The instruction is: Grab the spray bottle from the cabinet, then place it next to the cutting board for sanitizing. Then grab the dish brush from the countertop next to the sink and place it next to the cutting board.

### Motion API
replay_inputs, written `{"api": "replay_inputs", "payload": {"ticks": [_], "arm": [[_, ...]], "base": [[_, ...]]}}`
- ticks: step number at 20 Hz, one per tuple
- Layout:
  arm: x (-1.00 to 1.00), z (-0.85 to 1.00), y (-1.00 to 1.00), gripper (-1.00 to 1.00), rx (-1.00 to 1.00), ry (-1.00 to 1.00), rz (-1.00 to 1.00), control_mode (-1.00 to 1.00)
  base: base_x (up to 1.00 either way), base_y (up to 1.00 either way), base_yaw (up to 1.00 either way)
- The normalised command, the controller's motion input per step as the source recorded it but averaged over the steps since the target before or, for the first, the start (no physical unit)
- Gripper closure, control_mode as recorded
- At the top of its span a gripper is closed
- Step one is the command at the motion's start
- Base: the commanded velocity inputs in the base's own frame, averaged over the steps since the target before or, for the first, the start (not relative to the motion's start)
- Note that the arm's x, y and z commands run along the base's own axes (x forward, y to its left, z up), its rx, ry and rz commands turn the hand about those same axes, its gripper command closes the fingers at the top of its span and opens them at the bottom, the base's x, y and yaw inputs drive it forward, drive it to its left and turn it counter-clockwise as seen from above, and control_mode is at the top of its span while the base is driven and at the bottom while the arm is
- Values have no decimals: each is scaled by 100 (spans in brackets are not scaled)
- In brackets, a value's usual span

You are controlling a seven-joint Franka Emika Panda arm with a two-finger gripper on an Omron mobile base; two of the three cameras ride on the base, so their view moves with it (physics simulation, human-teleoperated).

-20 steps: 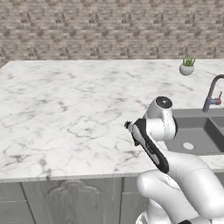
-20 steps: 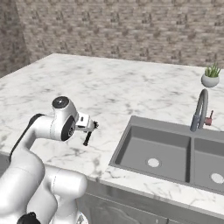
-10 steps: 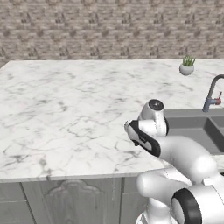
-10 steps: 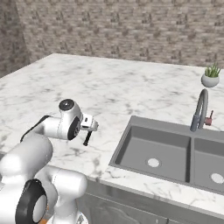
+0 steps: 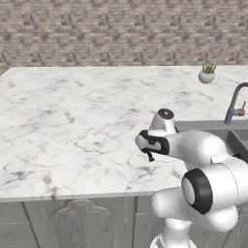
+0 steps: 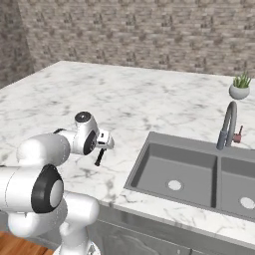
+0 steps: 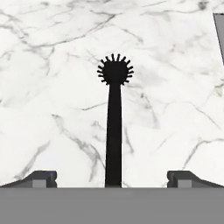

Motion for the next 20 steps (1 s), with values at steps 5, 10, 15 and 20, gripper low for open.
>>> {"api": "replay_inputs", "payload": {"ticks": [5,10,15,20], "arm": [[33,-30,0,-100,0,8,0,-100],[28,-36,0,-100,0,5,0,-100],[28,-34,0,-100,0,3,0,-100],[24,-30,0,-100,0,3,0,-100]], "base": [[0,0,0],[0,0,0],[0,0,0],[0,0,0]]}}
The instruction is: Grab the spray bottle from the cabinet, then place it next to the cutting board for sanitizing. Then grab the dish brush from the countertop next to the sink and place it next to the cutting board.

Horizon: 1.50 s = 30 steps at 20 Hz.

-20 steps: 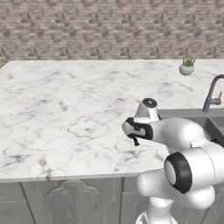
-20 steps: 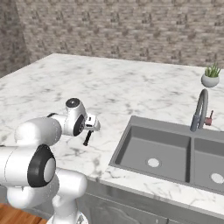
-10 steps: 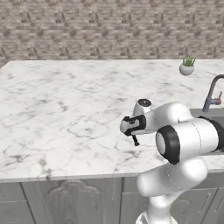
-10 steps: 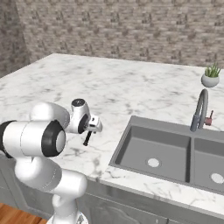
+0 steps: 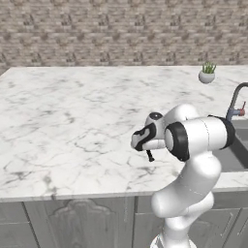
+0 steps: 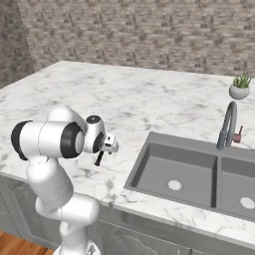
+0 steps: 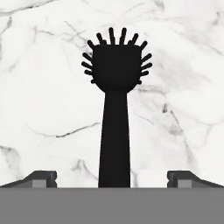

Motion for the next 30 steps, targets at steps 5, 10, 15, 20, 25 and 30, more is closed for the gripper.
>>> {"api": "replay_inputs", "payload": {"ticks": [5,10,15,20,25,30], "arm": [[22,-30,0,-100,0,5,0,-100],[14,-27,0,100,0,3,0,-100],[4,-21,0,100,0,0,0,-100],[0,-6,0,100,0,0,0,-100],[-10,21,2,100,-1,0,0,-100],[-29,93,5,100,-5,-7,0,-100]], "base": [[0,0,0],[0,0,0],[0,0,0],[0,0,0],[0,0,0],[0,0,0]]}}
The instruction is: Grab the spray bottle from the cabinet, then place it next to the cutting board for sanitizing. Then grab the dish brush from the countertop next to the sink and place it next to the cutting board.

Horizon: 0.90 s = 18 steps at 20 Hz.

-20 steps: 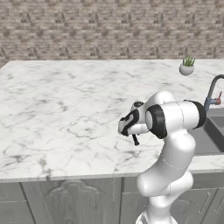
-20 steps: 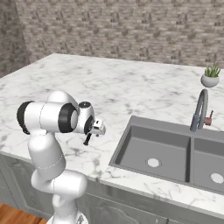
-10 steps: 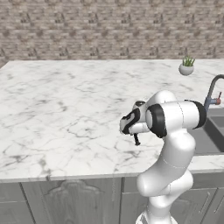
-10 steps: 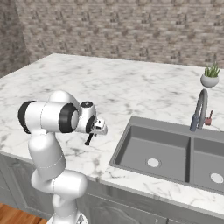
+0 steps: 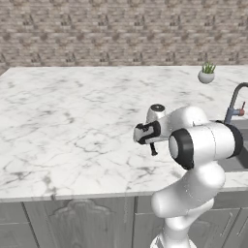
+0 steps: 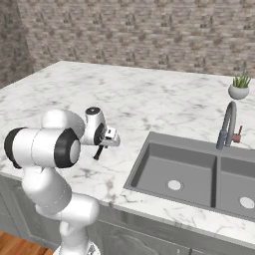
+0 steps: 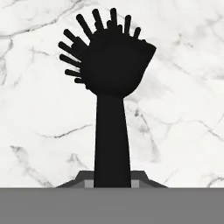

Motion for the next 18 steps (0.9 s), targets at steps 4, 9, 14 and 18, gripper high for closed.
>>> {"api": "replay_inputs", "payload": {"ticks": [4,9,14,18], "arm": [[-27,100,0,100,0,-19,0,-100],[-30,100,3,100,0,-24,4,-100],[-24,100,1,100,0,-32,4,-100],[-38,97,0,100,0,-40,2,-100]], "base": [[0,0,0],[0,0,0],[0,0,0],[0,0,0]]}}
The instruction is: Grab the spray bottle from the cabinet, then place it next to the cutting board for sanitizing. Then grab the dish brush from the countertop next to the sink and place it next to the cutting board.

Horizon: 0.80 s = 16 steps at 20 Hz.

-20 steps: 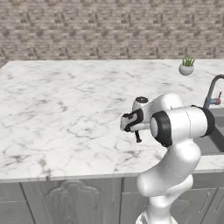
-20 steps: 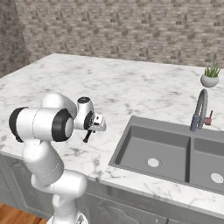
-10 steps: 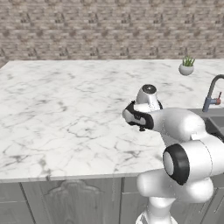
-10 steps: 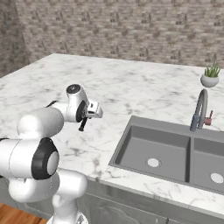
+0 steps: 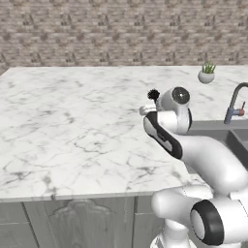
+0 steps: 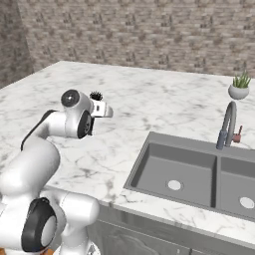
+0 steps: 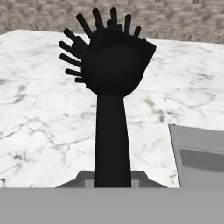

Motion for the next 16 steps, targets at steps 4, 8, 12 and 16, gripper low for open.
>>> {"api": "replay_inputs", "payload": {"ticks": [4,8,12,16], "arm": [[-76,33,-3,100,3,-42,3,-100],[-97,31,-5,100,14,-25,1,-100],[-71,53,0,100,12,-17,2,-100],[-49,65,0,100,4,-23,0,-100]], "base": [[0,0,0],[0,0,0],[0,0,0],[0,0,0]]}}
